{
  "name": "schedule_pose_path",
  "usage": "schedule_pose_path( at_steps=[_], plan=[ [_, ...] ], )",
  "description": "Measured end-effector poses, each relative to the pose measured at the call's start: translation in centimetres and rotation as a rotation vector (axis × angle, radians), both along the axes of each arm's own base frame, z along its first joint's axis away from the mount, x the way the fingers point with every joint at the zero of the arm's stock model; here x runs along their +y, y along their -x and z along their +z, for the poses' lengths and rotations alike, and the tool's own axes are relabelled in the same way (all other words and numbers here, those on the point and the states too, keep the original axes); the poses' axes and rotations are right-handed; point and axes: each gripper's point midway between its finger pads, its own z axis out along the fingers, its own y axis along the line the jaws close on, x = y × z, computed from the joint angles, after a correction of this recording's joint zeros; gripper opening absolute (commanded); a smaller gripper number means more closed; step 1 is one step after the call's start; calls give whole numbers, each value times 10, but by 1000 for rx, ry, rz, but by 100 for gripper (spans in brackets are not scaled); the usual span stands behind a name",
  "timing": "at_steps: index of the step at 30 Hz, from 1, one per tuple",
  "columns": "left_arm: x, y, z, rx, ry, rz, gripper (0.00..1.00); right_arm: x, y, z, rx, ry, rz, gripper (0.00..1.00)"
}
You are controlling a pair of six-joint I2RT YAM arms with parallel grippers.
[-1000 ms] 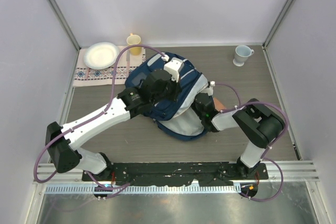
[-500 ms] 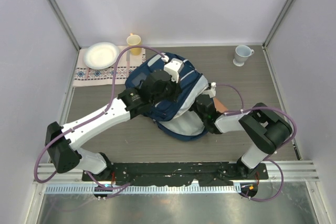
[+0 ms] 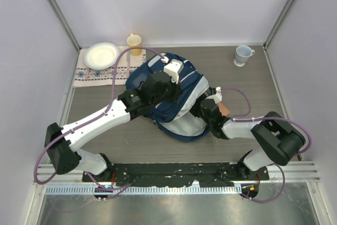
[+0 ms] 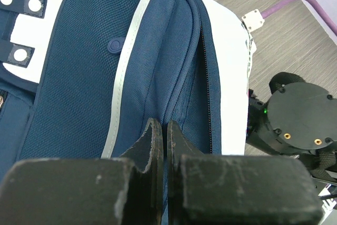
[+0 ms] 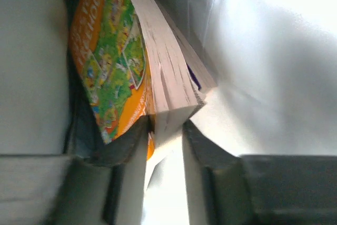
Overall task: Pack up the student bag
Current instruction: Place the book in the student bag.
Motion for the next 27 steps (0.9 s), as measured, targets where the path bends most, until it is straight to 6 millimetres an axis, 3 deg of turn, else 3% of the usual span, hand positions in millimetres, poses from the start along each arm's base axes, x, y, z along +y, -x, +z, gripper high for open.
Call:
schedule_pose_path(
  at_steps=[2, 5, 14, 16, 17, 18, 22, 27],
  plan=[
    [0, 0, 0, -2, 3, 1, 0, -1, 1, 6, -10, -17, -6, 9],
    [1, 0, 1, -3, 5, 1, 0, -1, 0, 13, -28, -25, -4, 1],
    [0, 0, 0, 0, 9, 1, 0, 13, -11, 20, -53, -28, 25, 1],
    [0, 1, 0, 2, 12, 0, 0, 19, -17, 22, -60, -36, 33, 6],
    [0, 1, 0, 3, 13, -2, 0, 23, -19, 21, -60, -39, 36, 12],
    [0, 1, 0, 3, 13, -2, 0, 25, -22, 20, -62, -42, 40, 24],
    [0, 0, -1, 5, 14, 1, 0, 29, -24, 20, -71, -64, 43, 44],
    [1, 2, -7, 17, 16, 7, 0, 12, -3, 9, -54, -45, 44, 65]
  ],
)
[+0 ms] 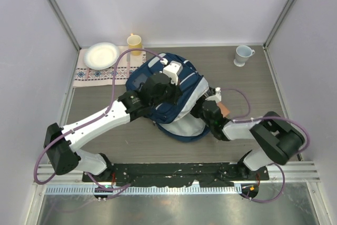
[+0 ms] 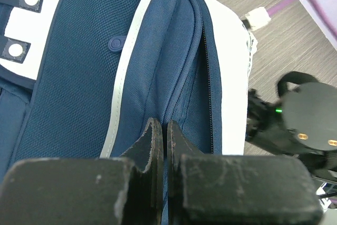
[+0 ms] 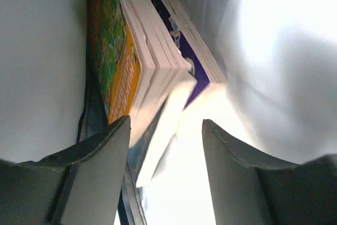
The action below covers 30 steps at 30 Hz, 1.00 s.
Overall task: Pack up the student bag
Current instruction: Place the book in the student bag.
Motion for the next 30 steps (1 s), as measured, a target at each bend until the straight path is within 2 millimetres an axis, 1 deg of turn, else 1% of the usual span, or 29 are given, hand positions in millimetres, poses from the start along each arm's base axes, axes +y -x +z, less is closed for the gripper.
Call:
schedule_pose_path(
  at_steps=[2, 3, 5, 8, 10, 12, 14, 16, 18, 20, 22, 24, 26, 28, 30],
  plan=[
    [0, 0, -2, 2, 2, 1, 0, -12, 14, 3, -9, 11, 5, 66],
    [0, 0, -3, 2, 3, 3, 0, -17, 20, 8, -18, 13, 7, 66],
    [0, 0, -4, 4, 4, 4, 0, -24, 27, 22, -48, 8, 9, 66],
    [0, 0, -6, 6, 5, 5, 0, -35, 39, 52, -105, -4, 12, 66],
    [0, -1, -7, 6, 7, 6, 0, -46, 48, 63, -117, 2, -1, 66],
    [0, -1, -8, 6, 10, 7, 0, -62, 56, 70, -117, 28, -34, 66],
    [0, -1, -10, 9, 13, 8, 0, -81, 65, 70, -100, 71, -79, 66],
    [-1, 0, -11, 16, 16, 10, 0, -98, 72, 62, -62, 131, -119, 70],
    [-1, 0, -12, 19, 19, 11, 0, -114, 78, 49, -14, 209, -154, 72],
    [-1, 1, -13, 20, 22, 10, 0, -124, 83, 35, 42, 292, -162, 73],
    [0, 1, -13, 21, 24, 8, 0, -125, 86, 19, 100, 360, -143, 73],
    [0, 2, -13, 23, 26, 8, 0, -120, 86, 6, 152, 409, -109, 74],
    [1, 3, -14, 24, 28, 7, 0, -113, 85, -12, 214, 457, -69, 74],
    [1, 5, -16, 31, 27, 3, 0, -111, 85, -26, 269, 505, -52, 73],
    [1, 5, -18, 37, 26, 1, 0, -108, 81, -28, 305, 544, -48, 65]
  ],
)
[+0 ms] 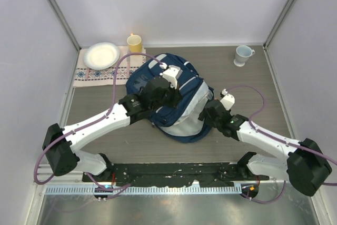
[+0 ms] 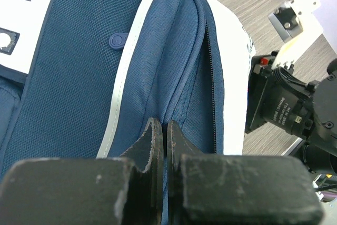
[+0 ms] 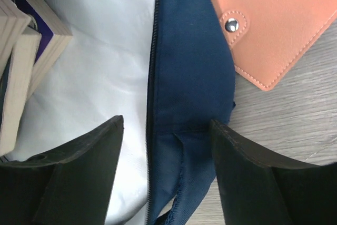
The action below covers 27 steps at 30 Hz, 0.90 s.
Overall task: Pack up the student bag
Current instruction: Place the book in the student bag, then adjust the student bag at the center of the board.
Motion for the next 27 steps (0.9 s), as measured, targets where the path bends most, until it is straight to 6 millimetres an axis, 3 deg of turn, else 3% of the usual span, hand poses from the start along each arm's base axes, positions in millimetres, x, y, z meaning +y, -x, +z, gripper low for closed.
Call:
schedule_pose_path(
  at_steps=[3, 4, 8, 10, 14, 22, 27],
  plan=[
    [1, 1, -2, 7, 3, 2, 0, 1, -8, 5, 11, 44, -1, 49],
    [1, 1, -2, 8, 3, 3, 0, 1, -9, 6, 12, 58, 3, 37],
    [2, 2, 2, 4, 12, 4, 0, -4, -9, 7, 13, 94, 10, 8],
    [3, 3, 3, 3, 14, 5, 0, -7, -7, 6, 18, 112, 9, 2],
    [4, 4, 2, 6, 14, 6, 0, -11, -5, 9, 14, 120, 5, 1],
    [4, 5, -1, 11, 11, 2, 0, -24, 4, 37, -69, 79, -18, 1],
    [-6, 3, -23, 48, -17, -20, 0, -29, 7, 44, -92, 74, -23, 1]
  ],
)
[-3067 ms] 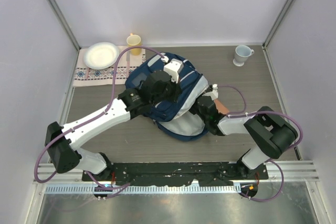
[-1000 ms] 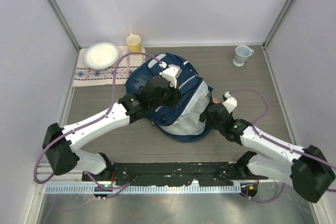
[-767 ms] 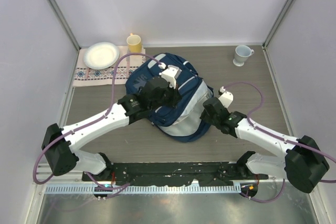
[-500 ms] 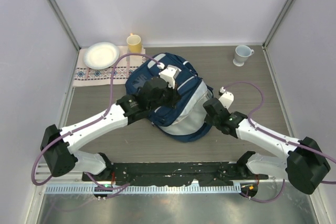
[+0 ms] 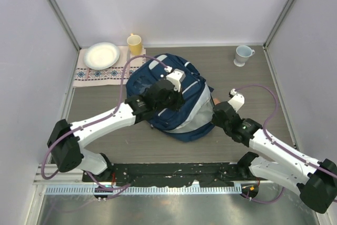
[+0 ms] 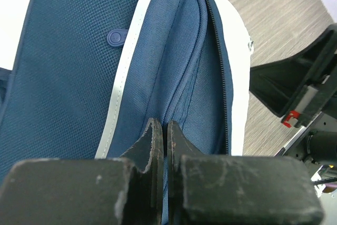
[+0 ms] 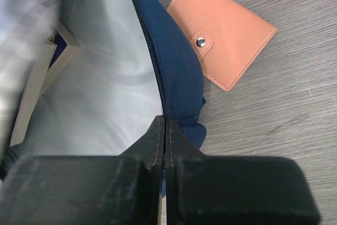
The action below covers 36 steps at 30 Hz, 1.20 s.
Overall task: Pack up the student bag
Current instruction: Adjust the student bag at the center of the board.
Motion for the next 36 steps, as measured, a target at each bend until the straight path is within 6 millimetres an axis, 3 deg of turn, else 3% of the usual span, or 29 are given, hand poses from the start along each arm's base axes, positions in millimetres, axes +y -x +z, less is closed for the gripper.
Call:
schedule_pose_path(
  at_steps=[6, 10, 18, 28, 36],
  plan=[
    [-21, 6, -52, 106, -61, -59, 0, -3, 3, 2, -15, -16, -9, 1],
    [-27, 6, -72, 139, -84, -59, 0, -5, 4, 8, -42, -47, -20, 1],
    [-29, 4, -84, 135, -109, -50, 0, -7, 6, 12, -52, -77, -51, 1],
    [-11, 17, -103, 94, -222, -88, 0, -7, 9, 10, -52, -125, -89, 1],
    [-1, 21, -100, 91, -356, -97, 0, -5, 8, 12, -56, -135, -83, 1]
  ],
)
